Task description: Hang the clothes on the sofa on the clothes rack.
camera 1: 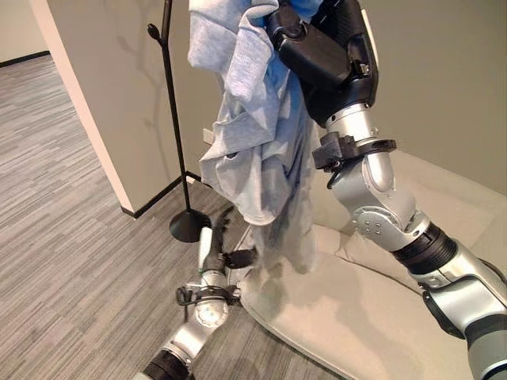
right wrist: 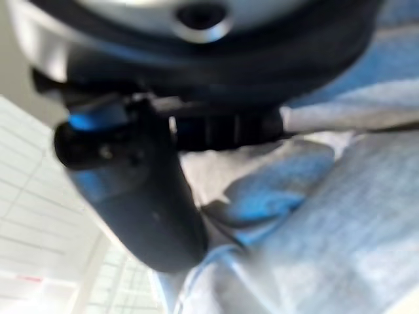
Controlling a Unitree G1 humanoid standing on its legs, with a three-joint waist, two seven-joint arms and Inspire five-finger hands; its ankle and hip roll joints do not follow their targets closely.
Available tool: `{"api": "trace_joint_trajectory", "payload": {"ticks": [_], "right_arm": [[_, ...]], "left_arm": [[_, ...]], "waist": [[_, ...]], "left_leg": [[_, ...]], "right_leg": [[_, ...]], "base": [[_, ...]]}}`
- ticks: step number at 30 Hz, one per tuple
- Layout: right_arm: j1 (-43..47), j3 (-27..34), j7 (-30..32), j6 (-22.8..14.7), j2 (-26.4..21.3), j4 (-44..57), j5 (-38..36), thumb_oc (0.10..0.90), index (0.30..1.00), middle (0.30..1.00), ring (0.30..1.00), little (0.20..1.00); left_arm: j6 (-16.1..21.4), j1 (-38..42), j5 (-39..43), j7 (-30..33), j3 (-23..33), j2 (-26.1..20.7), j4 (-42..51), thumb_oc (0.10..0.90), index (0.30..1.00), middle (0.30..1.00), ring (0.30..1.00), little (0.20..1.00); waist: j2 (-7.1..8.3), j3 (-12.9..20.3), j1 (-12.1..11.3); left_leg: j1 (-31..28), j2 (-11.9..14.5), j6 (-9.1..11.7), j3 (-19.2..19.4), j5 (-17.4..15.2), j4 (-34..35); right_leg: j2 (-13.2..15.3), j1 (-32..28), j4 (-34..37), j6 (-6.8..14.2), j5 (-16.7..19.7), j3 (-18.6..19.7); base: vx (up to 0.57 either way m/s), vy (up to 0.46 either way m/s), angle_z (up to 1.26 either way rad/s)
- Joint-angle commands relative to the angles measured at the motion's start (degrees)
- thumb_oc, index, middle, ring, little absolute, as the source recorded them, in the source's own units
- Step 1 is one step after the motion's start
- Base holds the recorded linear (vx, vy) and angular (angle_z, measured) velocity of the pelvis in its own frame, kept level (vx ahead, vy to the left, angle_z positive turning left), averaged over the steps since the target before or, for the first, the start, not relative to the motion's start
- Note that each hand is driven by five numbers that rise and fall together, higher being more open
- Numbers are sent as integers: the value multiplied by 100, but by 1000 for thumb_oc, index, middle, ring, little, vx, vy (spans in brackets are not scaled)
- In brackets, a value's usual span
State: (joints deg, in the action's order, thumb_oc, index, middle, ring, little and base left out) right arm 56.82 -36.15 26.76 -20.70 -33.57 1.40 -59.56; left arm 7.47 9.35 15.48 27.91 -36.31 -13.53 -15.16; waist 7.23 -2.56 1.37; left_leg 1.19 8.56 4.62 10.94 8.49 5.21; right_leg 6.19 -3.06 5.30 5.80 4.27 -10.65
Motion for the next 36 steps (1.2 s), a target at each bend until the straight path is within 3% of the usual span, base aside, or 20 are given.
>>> {"api": "trace_joint_trajectory", "payload": {"ticks": [1,4,5,6,10,16,21,25,27,31,36], "right_arm": [[1431,406,25,-637,95,-320,53,400,300,300,300,300],[1398,415,-16,-763,244,-243,-113,400,300,300,300,300],[1233,468,-120,-998,284,93,-272,400,300,300,300,300],[1078,477,-214,-1081,230,451,-273,400,300,300,300,300],[740,504,-393,-1119,33,995,-140,400,300,300,300,300],[270,659,-299,-1231,-333,1406,-32,400,300,300,300,300],[-273,854,-319,-1236,-802,1741,72,400,300,300,300,300],[-814,1032,-685,-1163,-1378,2004,43,400,300,300,300,300],[-874,1048,-770,-1133,-1496,2024,31,400,300,300,300,300],[-1348,1325,-1186,-875,-2025,2042,-26,400,300,300,300,300],[-1318,1399,-1251,-859,-2194,2040,-53,400,300,300,300,300]], "left_arm": [[635,901,-33,-547,-282,16,-52,800,900,900,900,900],[453,1324,-718,-355,-570,196,-761,800,900,900,900,900],[223,1860,-1621,140,-749,443,-1867,800,900,900,900,900],[92,2112,-1832,344,-716,640,-2578,400,300,300,300,300],[34,2382,-1609,598,-430,791,-3147,400,300,300,300,300],[112,1930,-1064,1067,144,595,-2530,400,300,300,300,300],[131,1350,-1209,1673,911,26,-1415,400,300,300,300,300],[-112,783,-2159,2318,2288,-916,-104,400,300,300,300,300],[-205,676,-2398,2369,2549,-1108,155,400,300,300,300,300],[-289,-13,-3064,2555,3919,-1755,1208,400,300,300,300,300],[-177,-251,-2994,2448,4153,-1786,1534,400,300,300,300,300]], "waist": [[53,527,-183],[63,529,-133],[49,553,-38],[25,566,27],[-42,571,179],[-93,602,192],[-121,612,102],[-173,645,-15],[-179,658,-25],[-220,716,-141],[-235,727,-172]], "left_leg": [[-424,609,362,36,-728,-21],[-407,588,355,11,-742,-21],[-396,561,341,14,-764,-21],[-402,539,335,39,-780,-21],[-460,529,344,139,-795,-21],[-538,559,359,237,-797,-21],[-538,590,371,216,-775,-21],[-533,627,416,201,-751,-21],[-533,637,427,197,-748,-21],[-531,688,485,164,-714,-21],[-498,729,506,138,-663,-21]], "right_leg": [[470,115,-276,355,-313,-135],[468,120,-283,345,-308,-119],[481,135,-300,347,-294,-83],[492,163,-311,351,-286,-58],[508,218,-316,371,-267,19],[498,223,-284,388,-284,54],[479,176,-268,390,-307,20],[448,114,-242,393,-340,-49],[442,101,-238,393,-347,-69],[410,38,-232,384,-390,-151],[367,29,-233,353,-420,-181]], "base": [[0,0,0],[0,0,0],[0,0,0],[1,24,-4],[-2,15,-13],[8,-2,-9],[0,0,0],[0,0,0],[0,0,0],[-4,-22,3],[-14,-26,8]]}}
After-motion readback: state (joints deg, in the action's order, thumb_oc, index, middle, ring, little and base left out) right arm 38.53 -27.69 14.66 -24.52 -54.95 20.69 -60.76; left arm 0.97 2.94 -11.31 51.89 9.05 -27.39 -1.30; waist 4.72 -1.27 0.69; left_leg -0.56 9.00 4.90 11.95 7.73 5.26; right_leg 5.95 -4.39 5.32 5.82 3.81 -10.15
